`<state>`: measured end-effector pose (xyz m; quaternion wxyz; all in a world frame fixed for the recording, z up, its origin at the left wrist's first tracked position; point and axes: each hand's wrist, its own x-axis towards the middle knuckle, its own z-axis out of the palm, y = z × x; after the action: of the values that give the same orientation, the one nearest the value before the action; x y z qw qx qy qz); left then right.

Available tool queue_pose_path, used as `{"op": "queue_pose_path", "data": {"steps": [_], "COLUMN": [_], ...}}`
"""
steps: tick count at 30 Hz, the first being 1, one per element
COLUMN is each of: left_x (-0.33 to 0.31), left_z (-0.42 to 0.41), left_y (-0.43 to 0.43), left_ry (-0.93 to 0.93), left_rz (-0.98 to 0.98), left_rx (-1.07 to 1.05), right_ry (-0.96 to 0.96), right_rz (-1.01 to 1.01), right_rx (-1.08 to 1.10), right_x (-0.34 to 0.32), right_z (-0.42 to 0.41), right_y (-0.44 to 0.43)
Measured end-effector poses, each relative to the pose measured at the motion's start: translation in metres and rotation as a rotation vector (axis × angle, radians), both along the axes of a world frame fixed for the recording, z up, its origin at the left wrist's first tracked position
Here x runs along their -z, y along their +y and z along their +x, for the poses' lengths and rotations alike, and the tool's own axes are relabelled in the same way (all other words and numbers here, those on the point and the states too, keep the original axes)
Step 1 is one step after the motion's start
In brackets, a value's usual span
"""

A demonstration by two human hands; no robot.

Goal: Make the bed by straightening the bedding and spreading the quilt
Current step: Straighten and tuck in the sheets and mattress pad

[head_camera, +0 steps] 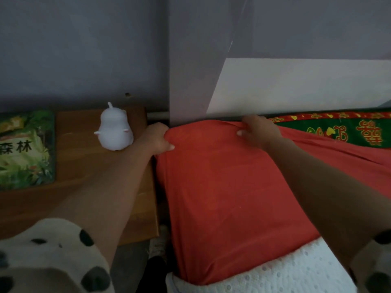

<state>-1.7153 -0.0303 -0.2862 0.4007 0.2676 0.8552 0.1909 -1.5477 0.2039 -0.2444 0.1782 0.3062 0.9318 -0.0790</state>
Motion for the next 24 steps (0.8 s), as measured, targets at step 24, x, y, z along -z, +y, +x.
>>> {"op": "queue_pose_path", "data": {"steps": [24], "left_x": [0.024], "left_z": [0.012], "left_y": [0.012], "left_ry": [0.140], "left_rz": [0.055], "left_rx": [-0.153], "right_ry": [-0.214], "right_rz": [0.031], "right_rx": [0.049], "right_x": [-0.008], "right_z": [0.038], "right_y": [0.077]}}
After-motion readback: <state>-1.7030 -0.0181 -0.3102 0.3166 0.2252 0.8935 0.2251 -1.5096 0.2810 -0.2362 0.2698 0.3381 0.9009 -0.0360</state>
